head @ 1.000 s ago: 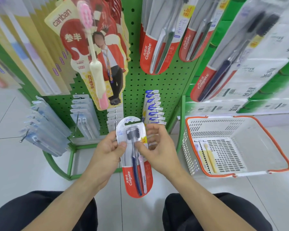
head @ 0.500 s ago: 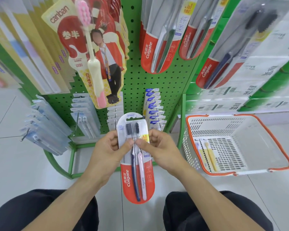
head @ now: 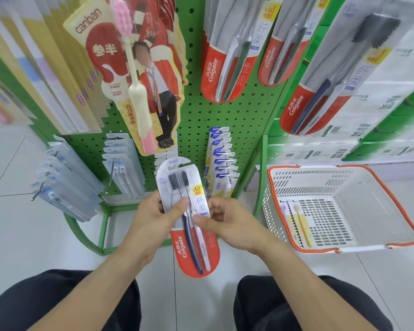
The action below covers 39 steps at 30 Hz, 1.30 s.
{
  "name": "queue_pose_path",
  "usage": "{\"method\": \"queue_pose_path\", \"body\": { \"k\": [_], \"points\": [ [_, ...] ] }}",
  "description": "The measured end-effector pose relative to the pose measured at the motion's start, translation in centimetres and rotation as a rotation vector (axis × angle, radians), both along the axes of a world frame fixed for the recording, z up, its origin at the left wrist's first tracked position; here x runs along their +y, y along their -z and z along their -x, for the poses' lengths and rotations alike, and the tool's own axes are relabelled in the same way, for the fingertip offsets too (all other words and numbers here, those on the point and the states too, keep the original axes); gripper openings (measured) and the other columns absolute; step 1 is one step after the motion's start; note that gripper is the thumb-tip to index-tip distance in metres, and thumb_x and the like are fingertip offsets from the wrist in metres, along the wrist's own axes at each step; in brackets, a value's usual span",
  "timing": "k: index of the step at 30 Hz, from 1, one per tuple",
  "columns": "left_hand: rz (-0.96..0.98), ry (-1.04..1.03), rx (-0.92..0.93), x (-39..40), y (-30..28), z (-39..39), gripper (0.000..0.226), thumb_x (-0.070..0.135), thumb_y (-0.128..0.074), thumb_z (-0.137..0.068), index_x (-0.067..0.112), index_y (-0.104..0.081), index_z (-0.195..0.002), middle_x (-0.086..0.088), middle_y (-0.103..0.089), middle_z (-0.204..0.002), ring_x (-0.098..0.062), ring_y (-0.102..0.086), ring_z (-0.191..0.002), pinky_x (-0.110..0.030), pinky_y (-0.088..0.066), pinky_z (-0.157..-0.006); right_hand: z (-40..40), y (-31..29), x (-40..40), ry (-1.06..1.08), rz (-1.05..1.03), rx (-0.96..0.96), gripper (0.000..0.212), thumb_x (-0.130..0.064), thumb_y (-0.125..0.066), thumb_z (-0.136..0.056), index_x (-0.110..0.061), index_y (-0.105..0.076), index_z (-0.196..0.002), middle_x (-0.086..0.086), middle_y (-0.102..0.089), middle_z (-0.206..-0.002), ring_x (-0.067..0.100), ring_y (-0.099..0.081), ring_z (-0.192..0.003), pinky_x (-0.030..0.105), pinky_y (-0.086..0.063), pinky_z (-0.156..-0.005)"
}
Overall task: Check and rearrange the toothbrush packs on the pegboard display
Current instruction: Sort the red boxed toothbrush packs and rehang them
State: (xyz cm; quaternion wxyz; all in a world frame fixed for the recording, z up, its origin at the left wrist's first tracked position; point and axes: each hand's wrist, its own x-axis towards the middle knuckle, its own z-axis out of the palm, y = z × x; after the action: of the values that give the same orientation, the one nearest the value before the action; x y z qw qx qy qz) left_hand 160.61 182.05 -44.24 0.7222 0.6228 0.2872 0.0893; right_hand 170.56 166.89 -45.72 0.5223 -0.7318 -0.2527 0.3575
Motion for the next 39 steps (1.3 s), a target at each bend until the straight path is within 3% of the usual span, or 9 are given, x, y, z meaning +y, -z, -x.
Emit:
{"method": "queue_pose_path", "body": {
  "k": [3,7,11,17,23,26,29,34,39],
  "points": [
    [0.022,0.09,0.02,0.0,0.1,0.0,0.024,0.024,-0.069,-0.089,0.019,-0.07,-0.112,-0.003,-0.079,-0.094,-0.021,-0.076,-0.085,-0.034,-0.06,-0.077,0.0,-0.1,0.1,0.044,-0.043,0.01,0.028,-0.029,-0.071,-0.092,-0.005,-0.067,-0.105,0.017,-0.074,-0.101,0.046,-0.067,-0.095,0.06,-0.054,-0.086],
    [-0.026,0.109,-0.039,-0.1,0.4,0.2,0.042,0.028,-0.075,-0.075,0.018,-0.07,-0.115,-0.004,-0.079,-0.098,-0.02,-0.075,-0.089,-0.028,-0.06,-0.074,-0.3,-0.3,0.0,0.064,-0.056,0.042,0.022,-0.031,-0.071,-0.093,-0.012,-0.067,-0.104,0.016,-0.074,-0.101,0.032,-0.068,-0.085,0.057,-0.054,-0.086],
    [0.025,0.062,-0.034,0.0,0.4,0.1,0.041,0.03,-0.073,-0.073,0.021,-0.07,-0.113,-0.003,-0.079,-0.097,-0.019,-0.075,-0.084,-0.025,-0.059,-0.067,-0.3,-0.4,-0.1,-0.03,-0.026,0.09,0.048,-0.048,-0.075,-0.08,-0.016,-0.066,-0.114,0.01,-0.076,-0.105,0.037,-0.071,-0.101,0.058,-0.055,-0.092],
    [0.023,0.241,0.019,0.3,0.2,0.1,0.027,0.018,-0.063,-0.096,0.019,-0.064,-0.123,-0.007,-0.077,-0.103,-0.027,-0.075,-0.092,-0.034,-0.061,-0.075,-0.5,-0.7,-0.4,0.055,-0.111,0.093,0.016,-0.022,-0.072,-0.092,-0.019,-0.069,-0.107,0.013,-0.076,-0.103,0.034,-0.073,-0.097,0.051,-0.058,-0.09],
    [0.005,0.221,0.022,0.3,0.7,0.1,0.028,0.012,-0.064,-0.096,0.019,-0.064,-0.123,-0.004,-0.077,-0.106,-0.024,-0.074,-0.094,-0.028,-0.058,-0.071,-0.9,-1.6,-1.3,-0.096,0.024,0.087,0.038,-0.019,-0.081,-0.085,-0.015,-0.065,-0.12,0.016,-0.073,-0.107,0.04,-0.072,-0.094,0.059,-0.059,-0.081],
    [0.02,0.3,0.04,0.5,0.5,0.0,0.031,0.017,-0.066,-0.094,0.021,-0.063,-0.125,-0.008,-0.077,-0.107,-0.028,-0.074,-0.096,-0.034,-0.06,-0.078,-0.8,-2.0,-1.3,-0.036,0.006,0.113,0.033,-0.012,-0.079,-0.086,-0.015,-0.065,-0.117,0.021,-0.073,-0.106,0.045,-0.072,-0.091,0.062,-0.059,-0.077],
    [0.078,0.363,0.072,0.9,0.4,0.3,0.038,0.015,-0.073,-0.086,0.017,-0.064,-0.123,-0.011,-0.077,-0.107,-0.029,-0.074,-0.097,-0.036,-0.061,-0.079,-0.5,-2.3,-1.2,0.0,-0.006,0.125,0.03,-0.011,-0.079,-0.086,-0.021,-0.067,-0.111,0.018,-0.075,-0.104,0.039,-0.073,-0.092,0.061,-0.059,-0.079],
    [-0.04,0.284,0.086,0.5,0.7,0.5,0.036,0.004,-0.073,-0.088,0.013,-0.064,-0.121,-0.007,-0.078,-0.097,-0.022,-0.076,-0.086,-0.033,-0.062,-0.073,-0.6,-3.0,-1.5,-0.159,0.115,0.146,0.052,-0.004,-0.083,-0.08,-0.019,-0.056,-0.122,0.011,-0.074,-0.1,0.03,-0.075,-0.083,0.043,-0.063,-0.068],
    [-0.005,0.414,0.122,1.4,0.3,0.5,0.05,0.014,-0.084,-0.078,0.02,-0.063,-0.123,-0.011,-0.076,-0.105,-0.032,-0.075,-0.091,-0.039,-0.062,-0.071,-0.5,-3.0,-1.3,-0.06,0.094,0.112,0.054,-0.001,-0.085,-0.077,-0.015,-0.054,-0.118,0.009,-0.075,-0.091,0.024,-0.073,-0.07,0.037,-0.06,-0.058]
  ]
}}
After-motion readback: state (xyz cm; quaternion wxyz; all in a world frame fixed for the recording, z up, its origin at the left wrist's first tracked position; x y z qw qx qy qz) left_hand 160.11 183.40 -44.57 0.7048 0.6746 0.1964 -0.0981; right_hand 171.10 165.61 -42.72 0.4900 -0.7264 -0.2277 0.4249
